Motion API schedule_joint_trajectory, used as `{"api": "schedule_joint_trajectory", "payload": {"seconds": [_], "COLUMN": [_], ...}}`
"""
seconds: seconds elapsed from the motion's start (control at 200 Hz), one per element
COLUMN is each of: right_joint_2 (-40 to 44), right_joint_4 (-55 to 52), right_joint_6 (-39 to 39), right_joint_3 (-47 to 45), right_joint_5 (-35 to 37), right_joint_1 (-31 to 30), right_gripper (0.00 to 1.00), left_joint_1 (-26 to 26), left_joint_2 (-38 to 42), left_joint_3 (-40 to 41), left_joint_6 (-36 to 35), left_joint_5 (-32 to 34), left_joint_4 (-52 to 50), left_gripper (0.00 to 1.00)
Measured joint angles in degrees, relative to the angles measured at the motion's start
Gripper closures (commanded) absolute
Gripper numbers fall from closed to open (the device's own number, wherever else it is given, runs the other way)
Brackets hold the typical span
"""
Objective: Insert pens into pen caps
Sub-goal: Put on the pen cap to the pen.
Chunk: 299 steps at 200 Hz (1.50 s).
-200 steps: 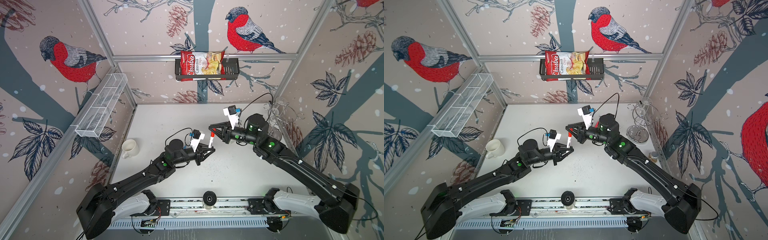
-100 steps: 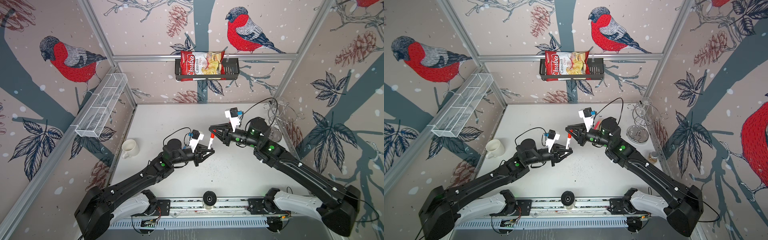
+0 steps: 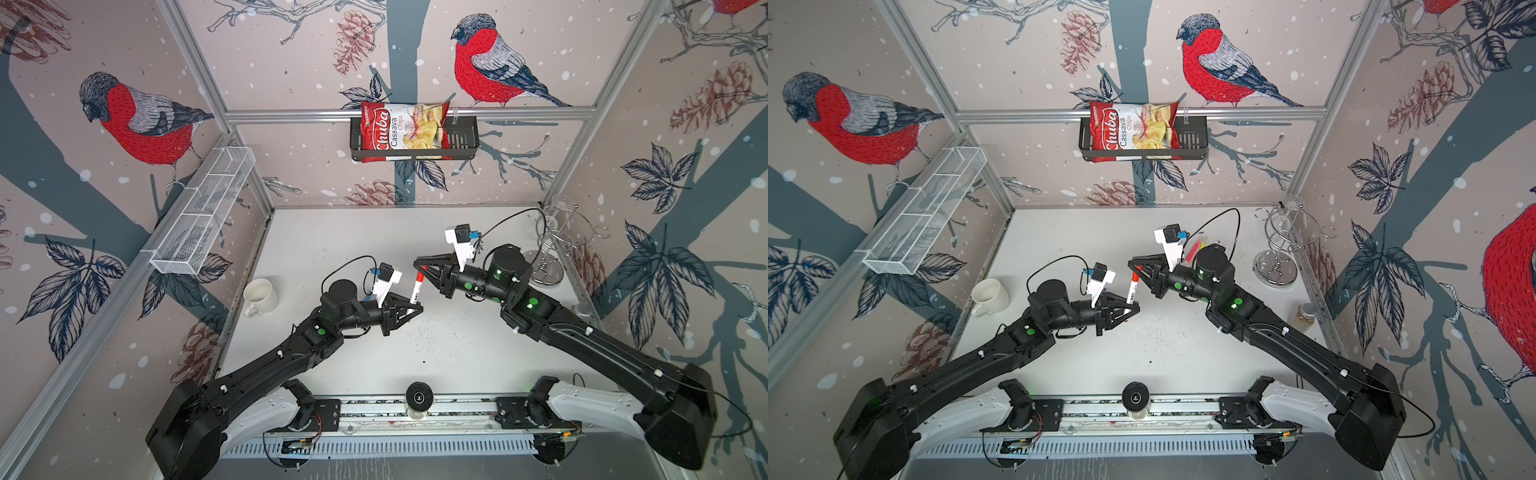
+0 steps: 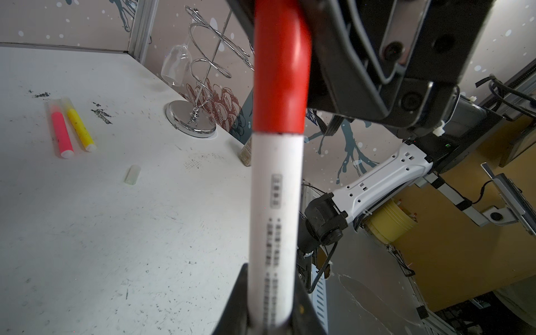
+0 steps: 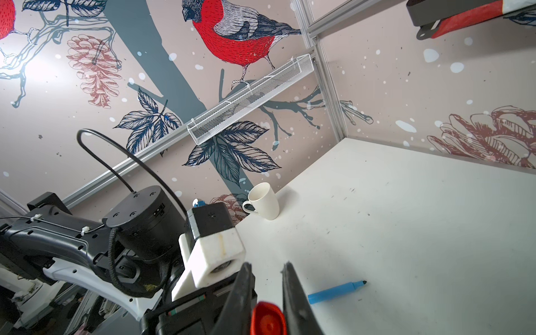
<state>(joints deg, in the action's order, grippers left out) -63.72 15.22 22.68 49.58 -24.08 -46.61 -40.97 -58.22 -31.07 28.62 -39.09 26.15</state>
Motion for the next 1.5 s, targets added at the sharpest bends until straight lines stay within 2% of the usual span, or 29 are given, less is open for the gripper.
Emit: {"api": "schedule_joint_trajectory", "payload": {"seconds": [0.45, 0.69, 0.72, 0.76, 0.775, 0.815, 0.836, 0.866, 0.926, 0.981, 1.271, 1.496], "right_joint_2": [-1.1, -0.3, -0.3, -0.2, -0.2, -0.1, 0.0, 0.4, 1.3, 2.5, 6.7, 4.1], "right_joint_4": [2.9, -0.3, -1.2, -2.5, -3.0, -4.2, -4.8, -6.8, -10.3, -11.4, -10.9, -10.9], "right_joint_6": [0.0, -0.1, -0.2, -0.2, -0.2, -0.2, -0.2, -0.3, -0.4, -0.4, 0.1, 0.6], "right_joint_3": [-1.1, 0.9, 1.3, 2.1, 2.4, 3.3, 3.6, 4.1, 4.2, 3.8, 1.6, 1.6], "right_joint_5": [3.7, 4.4, 4.5, 4.5, 4.5, 4.2, 4.0, 2.7, -0.3, -2.8, -5.1, -5.0], "right_joint_1": [-2.2, -2.3, -2.2, -2.1, -2.0, -1.8, -1.7, -1.4, -1.2, -0.5, 3.3, 3.5], "right_gripper": [1.00, 0.99, 0.96, 0.86, 0.79, 0.53, 0.45, 0.39, 0.34, 0.33, 0.33, 0.41], "left_joint_1": [1.6, 1.7, 1.7, 1.7, 1.7, 1.7, 1.7, 1.7, 2.2, 2.3, 2.3, 2.3], "left_joint_2": [0.5, -0.4, -0.7, -1.1, -1.3, -1.6, -1.7, -1.9, -2.3, -2.5, -3.1, -3.3], "left_joint_3": [0.0, 0.1, 0.1, 0.1, 0.2, 0.4, 0.6, 0.8, 0.8, 1.0, 2.2, 2.1], "left_joint_6": [1.4, 0.9, 0.8, 0.5, 0.4, 0.1, -0.1, 0.1, 0.9, 1.0, 1.0, 1.0], "left_joint_5": [-2.5, -2.8, -2.8, -2.8, -2.8, -2.8, -2.8, -1.6, 2.4, 3.8, 6.3, 6.3], "left_joint_4": [0.0, 0.6, 1.0, 1.7, 2.3, 3.5, 4.0, 5.4, 8.7, 10.4, 13.0, 13.7], "left_gripper": [1.00, 1.00, 1.00, 1.00, 1.00, 1.00, 1.00, 1.00, 1.00, 1.00, 1.00, 1.00]}}
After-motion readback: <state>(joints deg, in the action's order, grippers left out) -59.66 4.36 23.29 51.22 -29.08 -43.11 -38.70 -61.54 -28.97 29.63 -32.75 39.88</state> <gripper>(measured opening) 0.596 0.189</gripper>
